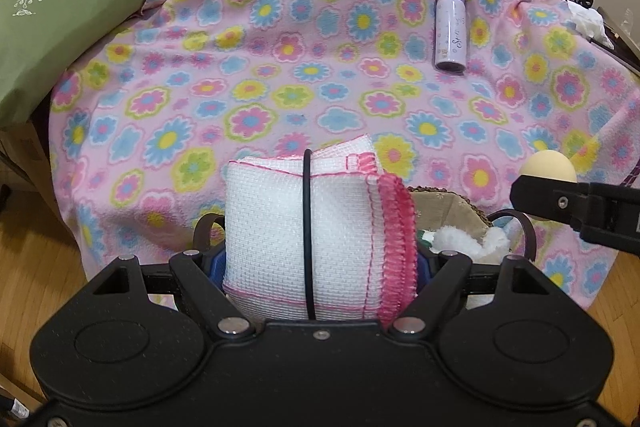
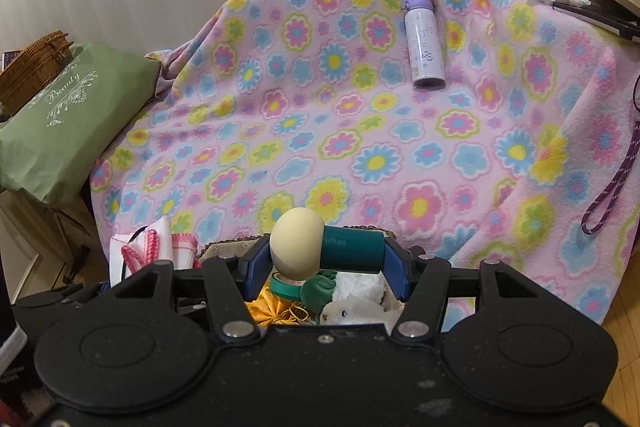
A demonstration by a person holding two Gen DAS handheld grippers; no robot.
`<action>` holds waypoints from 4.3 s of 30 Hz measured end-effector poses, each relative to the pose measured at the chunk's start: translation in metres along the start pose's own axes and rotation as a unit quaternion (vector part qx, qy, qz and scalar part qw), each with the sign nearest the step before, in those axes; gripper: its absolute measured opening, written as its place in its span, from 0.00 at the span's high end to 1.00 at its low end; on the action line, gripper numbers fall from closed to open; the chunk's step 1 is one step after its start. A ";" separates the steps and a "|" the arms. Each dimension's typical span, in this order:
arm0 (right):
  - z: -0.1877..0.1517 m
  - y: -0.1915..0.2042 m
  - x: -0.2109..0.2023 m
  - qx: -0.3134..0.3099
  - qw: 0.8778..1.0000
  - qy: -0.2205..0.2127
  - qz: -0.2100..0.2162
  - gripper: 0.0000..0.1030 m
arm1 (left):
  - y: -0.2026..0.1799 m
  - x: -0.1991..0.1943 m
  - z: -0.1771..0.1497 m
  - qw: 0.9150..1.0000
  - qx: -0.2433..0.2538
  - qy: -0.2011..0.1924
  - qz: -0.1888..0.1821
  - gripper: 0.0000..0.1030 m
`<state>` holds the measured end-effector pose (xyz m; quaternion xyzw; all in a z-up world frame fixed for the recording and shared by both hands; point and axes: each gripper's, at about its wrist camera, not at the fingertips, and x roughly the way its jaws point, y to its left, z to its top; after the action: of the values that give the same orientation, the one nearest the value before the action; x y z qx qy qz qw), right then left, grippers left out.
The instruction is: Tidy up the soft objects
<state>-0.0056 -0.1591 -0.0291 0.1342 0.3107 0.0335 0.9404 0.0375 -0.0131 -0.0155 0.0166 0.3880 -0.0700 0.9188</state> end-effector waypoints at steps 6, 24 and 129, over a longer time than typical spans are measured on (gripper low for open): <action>0.000 0.000 -0.001 -0.002 1.000 -0.005 0.004 0.40 | -0.004 -0.003 0.000 1.000 0.008 -0.012 0.004 0.14; 0.000 -0.003 -0.005 0.003 1.000 -0.012 -0.019 0.35 | 0.000 -0.006 0.001 1.000 -0.005 -0.013 0.025 0.14; -0.009 -0.019 0.011 -0.027 0.995 0.082 -0.052 0.01 | 0.000 -0.009 -0.004 0.997 -0.016 0.045 0.059 0.06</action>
<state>-0.0027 -0.1741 -0.0477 0.0889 0.3920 0.0037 0.9157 0.0286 -0.0122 -0.0118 0.0281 0.4285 -0.0092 0.9031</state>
